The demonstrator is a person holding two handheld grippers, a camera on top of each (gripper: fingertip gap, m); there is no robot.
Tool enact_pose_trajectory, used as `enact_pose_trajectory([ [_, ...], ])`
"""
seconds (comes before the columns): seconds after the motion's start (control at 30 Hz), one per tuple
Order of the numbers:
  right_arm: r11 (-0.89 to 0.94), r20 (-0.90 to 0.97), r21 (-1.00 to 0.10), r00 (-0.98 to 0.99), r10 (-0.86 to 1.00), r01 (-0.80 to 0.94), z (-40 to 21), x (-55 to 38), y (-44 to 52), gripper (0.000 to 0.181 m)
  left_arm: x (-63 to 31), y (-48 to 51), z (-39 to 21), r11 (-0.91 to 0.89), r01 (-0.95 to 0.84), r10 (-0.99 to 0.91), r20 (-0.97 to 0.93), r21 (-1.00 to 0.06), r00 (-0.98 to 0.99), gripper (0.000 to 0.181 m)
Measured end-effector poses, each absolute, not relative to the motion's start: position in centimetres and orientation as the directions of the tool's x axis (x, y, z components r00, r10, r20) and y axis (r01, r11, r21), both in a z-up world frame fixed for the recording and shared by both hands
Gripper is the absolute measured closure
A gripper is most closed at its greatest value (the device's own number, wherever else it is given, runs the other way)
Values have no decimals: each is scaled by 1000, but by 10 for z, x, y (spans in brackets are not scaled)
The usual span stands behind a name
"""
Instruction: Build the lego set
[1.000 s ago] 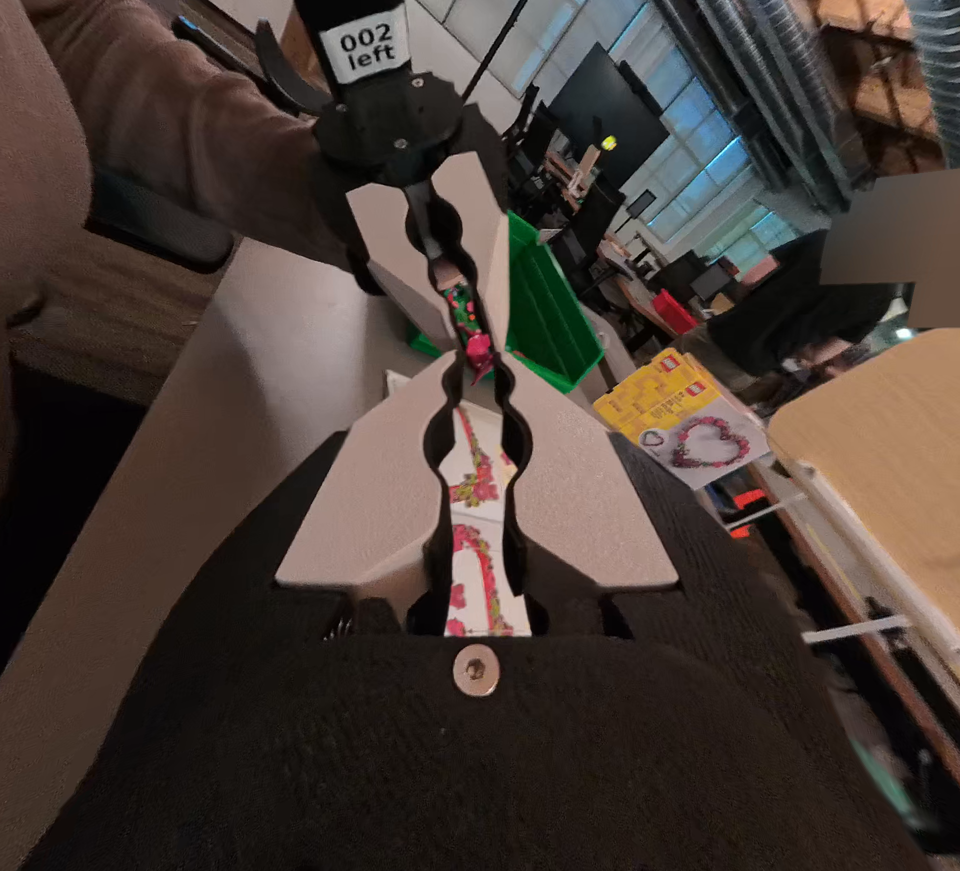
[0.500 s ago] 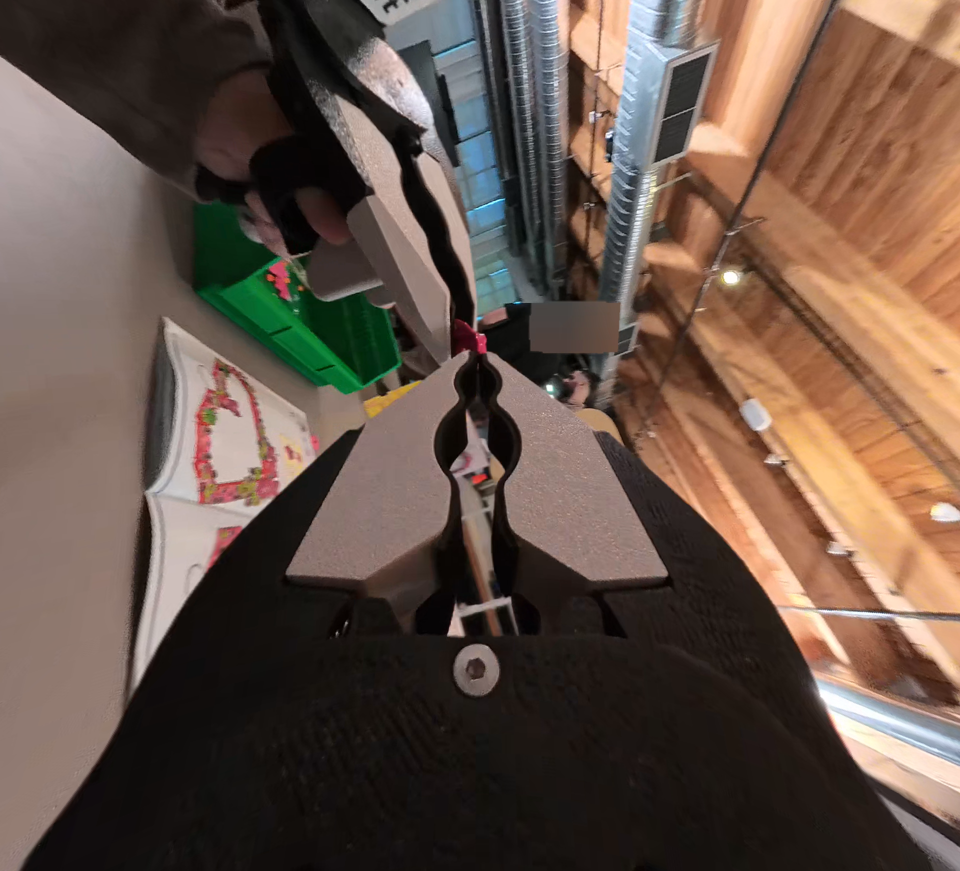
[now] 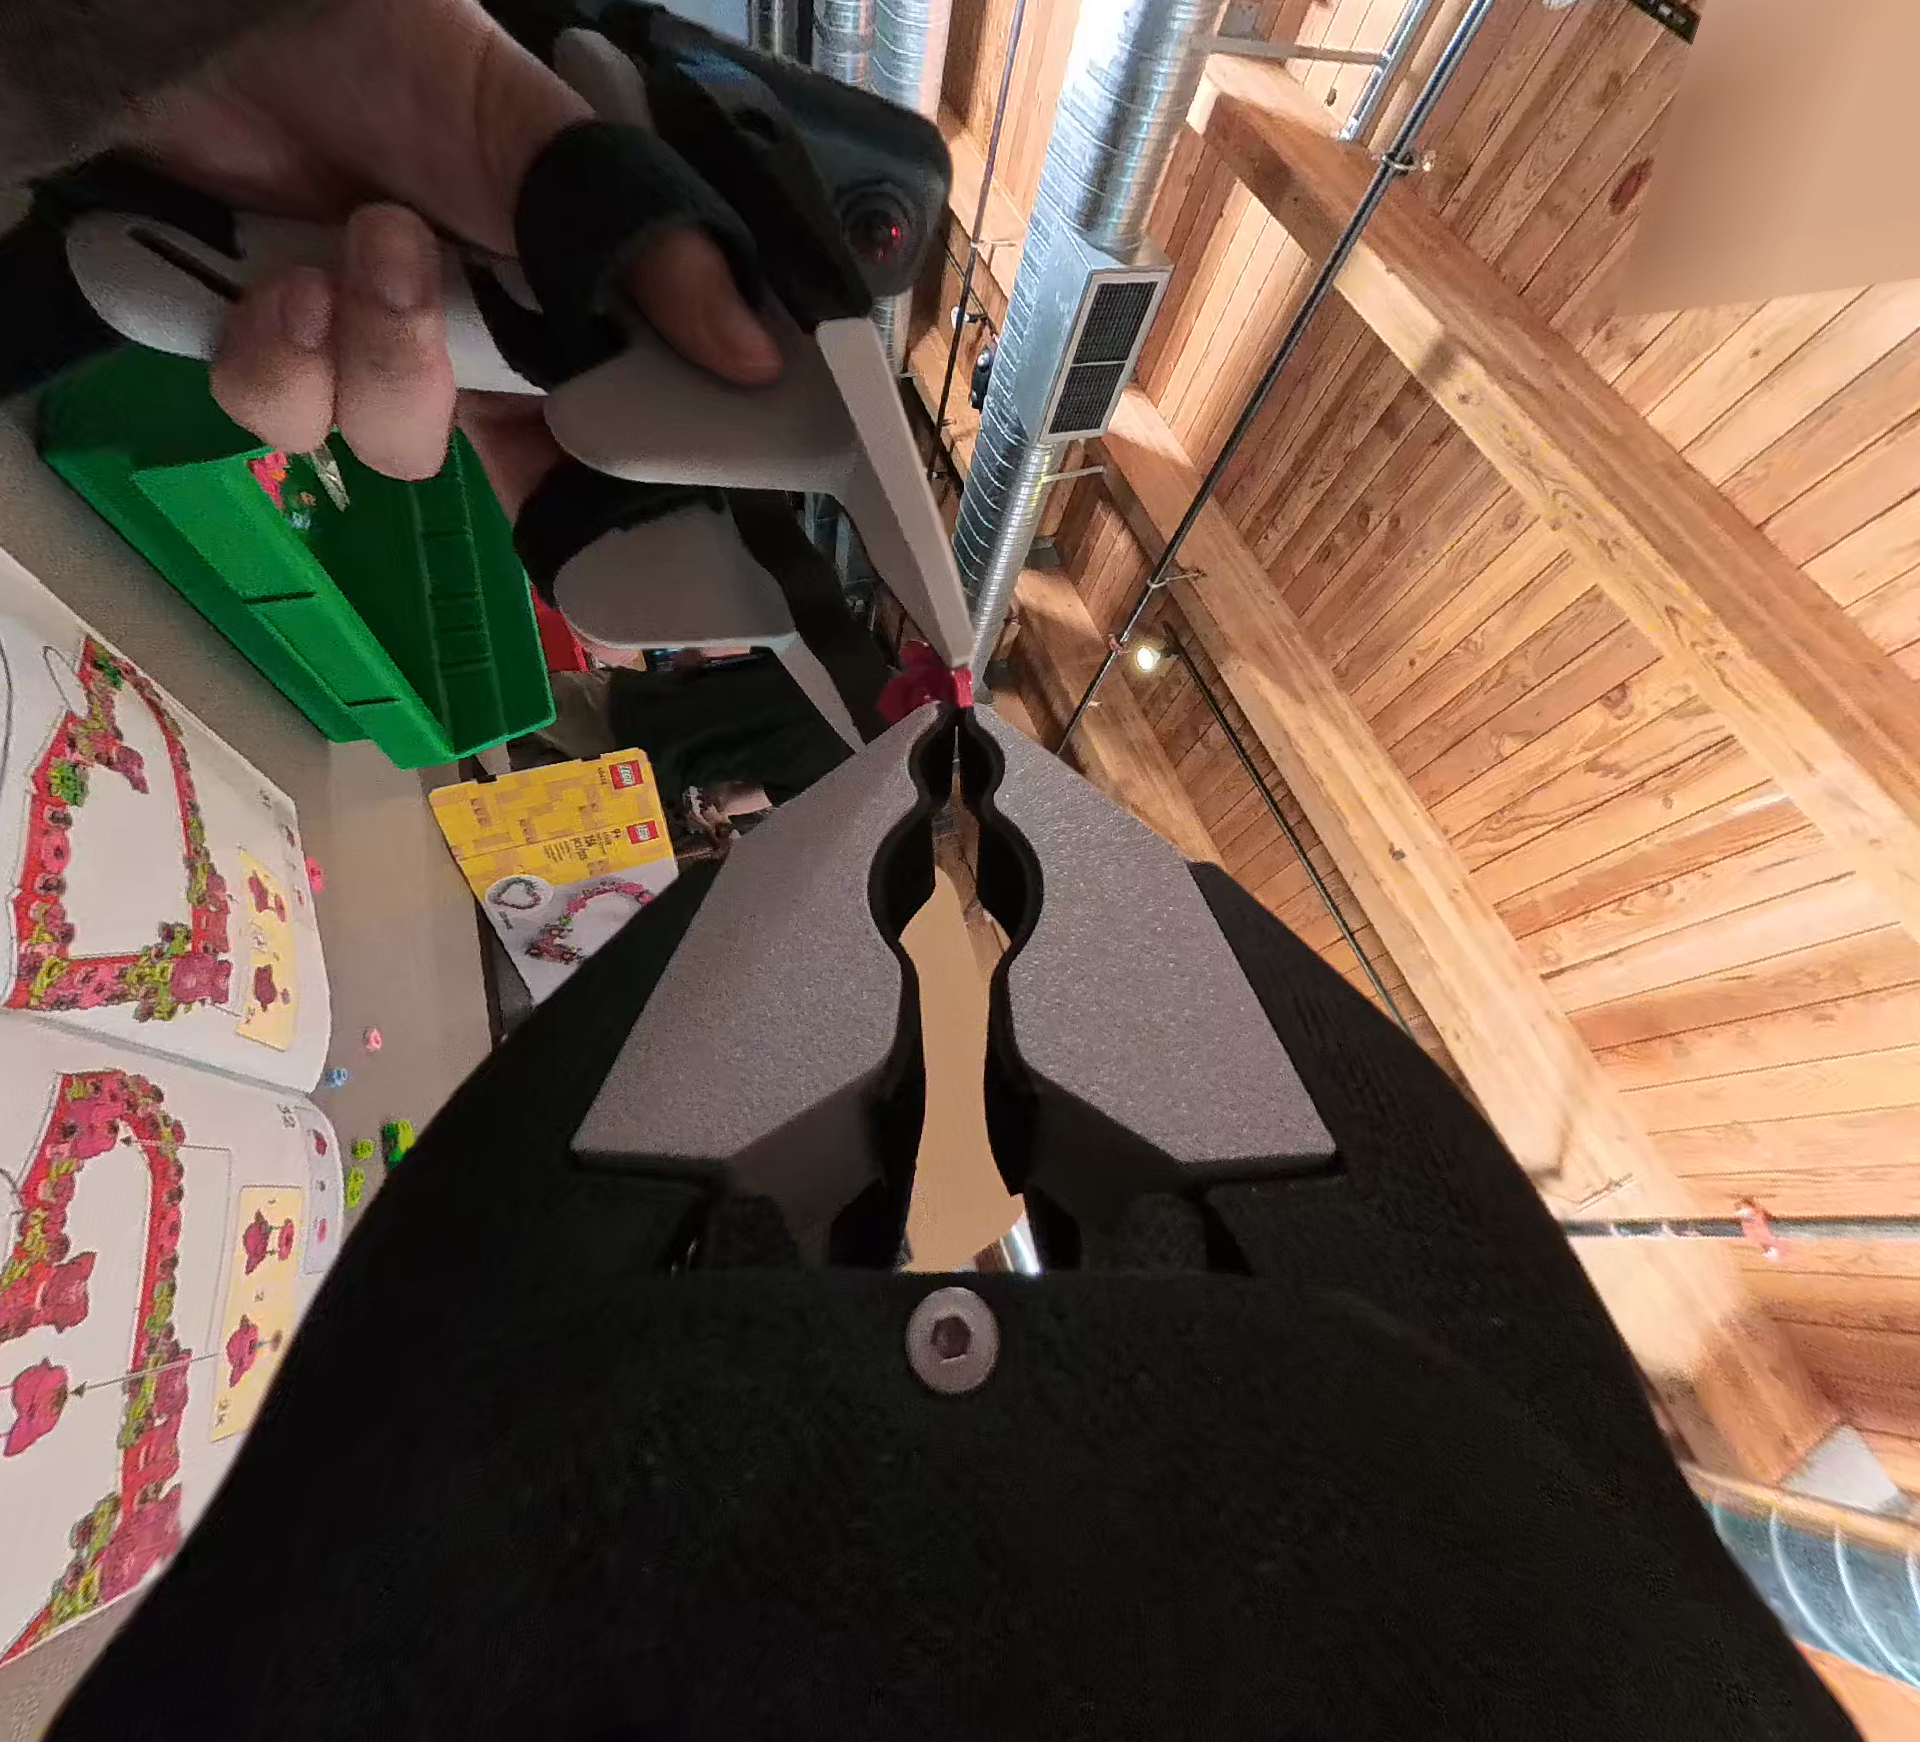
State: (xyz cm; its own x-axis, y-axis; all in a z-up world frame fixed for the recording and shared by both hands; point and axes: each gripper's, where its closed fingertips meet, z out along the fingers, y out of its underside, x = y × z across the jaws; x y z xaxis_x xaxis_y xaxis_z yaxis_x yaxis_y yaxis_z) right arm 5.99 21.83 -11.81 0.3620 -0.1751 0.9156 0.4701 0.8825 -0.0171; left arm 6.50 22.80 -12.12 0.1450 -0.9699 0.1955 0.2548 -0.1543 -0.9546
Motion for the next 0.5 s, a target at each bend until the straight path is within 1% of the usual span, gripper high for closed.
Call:
enact_pose_trajectory([
  [0.17,885,916,9,352,-195,465,-120,58,216,181,67,224,-124,-199,241,-969,227,-950,94,153],
  [0.27,888,915,15,351,-197,460,-120,57,214,181,67,218,-124,-210,244,-972,229,-947,53,163],
  [0.4,889,917,20,347,-198,457,-122,55,214,181,66,219,-127,-203,241,-973,223,-949,58,163],
  [0.5,890,919,27,339,-202,456,-124,53,214,181,64,220,-129,-244,257,-965,260,-935,31,163],
])
